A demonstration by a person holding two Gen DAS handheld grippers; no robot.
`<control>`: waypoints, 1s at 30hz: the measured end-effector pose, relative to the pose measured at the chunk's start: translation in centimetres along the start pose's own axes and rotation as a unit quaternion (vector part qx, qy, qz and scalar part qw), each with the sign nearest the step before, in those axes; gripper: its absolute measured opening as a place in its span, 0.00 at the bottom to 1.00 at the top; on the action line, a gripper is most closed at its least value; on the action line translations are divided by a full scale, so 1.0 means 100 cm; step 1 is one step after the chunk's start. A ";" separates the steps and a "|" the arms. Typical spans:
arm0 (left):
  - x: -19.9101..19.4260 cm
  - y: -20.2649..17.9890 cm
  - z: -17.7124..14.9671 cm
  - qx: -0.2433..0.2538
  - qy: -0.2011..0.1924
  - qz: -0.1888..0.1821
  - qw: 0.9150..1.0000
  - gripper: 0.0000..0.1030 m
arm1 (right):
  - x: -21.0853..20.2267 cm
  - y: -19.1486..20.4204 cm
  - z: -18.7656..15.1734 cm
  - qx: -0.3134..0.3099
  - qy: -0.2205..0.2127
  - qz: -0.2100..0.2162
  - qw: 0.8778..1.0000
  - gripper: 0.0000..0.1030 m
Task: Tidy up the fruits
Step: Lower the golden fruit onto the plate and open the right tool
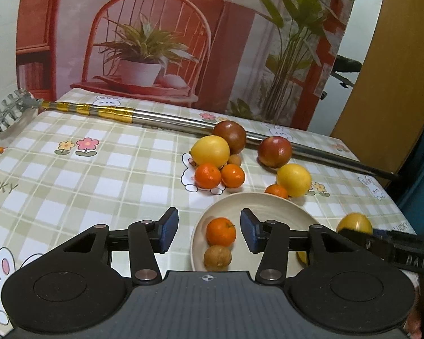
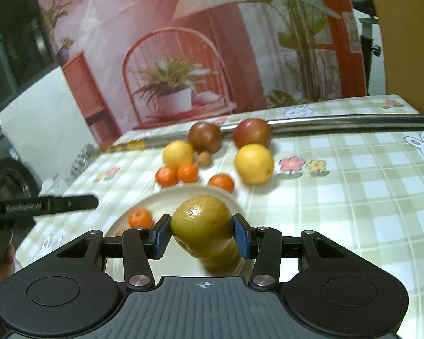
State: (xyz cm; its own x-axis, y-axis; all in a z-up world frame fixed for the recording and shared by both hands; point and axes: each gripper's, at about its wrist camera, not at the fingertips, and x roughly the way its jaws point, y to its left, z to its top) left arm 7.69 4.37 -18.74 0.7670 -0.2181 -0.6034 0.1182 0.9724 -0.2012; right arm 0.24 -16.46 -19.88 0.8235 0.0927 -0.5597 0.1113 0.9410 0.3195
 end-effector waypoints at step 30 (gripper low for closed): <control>-0.003 0.006 -0.011 -0.001 0.003 0.008 1.000 0.50 | 0.046 0.021 -0.016 -0.081 0.068 -0.058 0.993 0.42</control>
State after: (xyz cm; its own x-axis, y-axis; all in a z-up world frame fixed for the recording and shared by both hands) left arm 6.83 4.90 -19.52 0.7646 -0.2028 -0.6117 0.1050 0.9757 -0.1923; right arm 3.35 -13.57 -23.05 0.7261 0.0135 -0.6874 0.1005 0.9870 0.1256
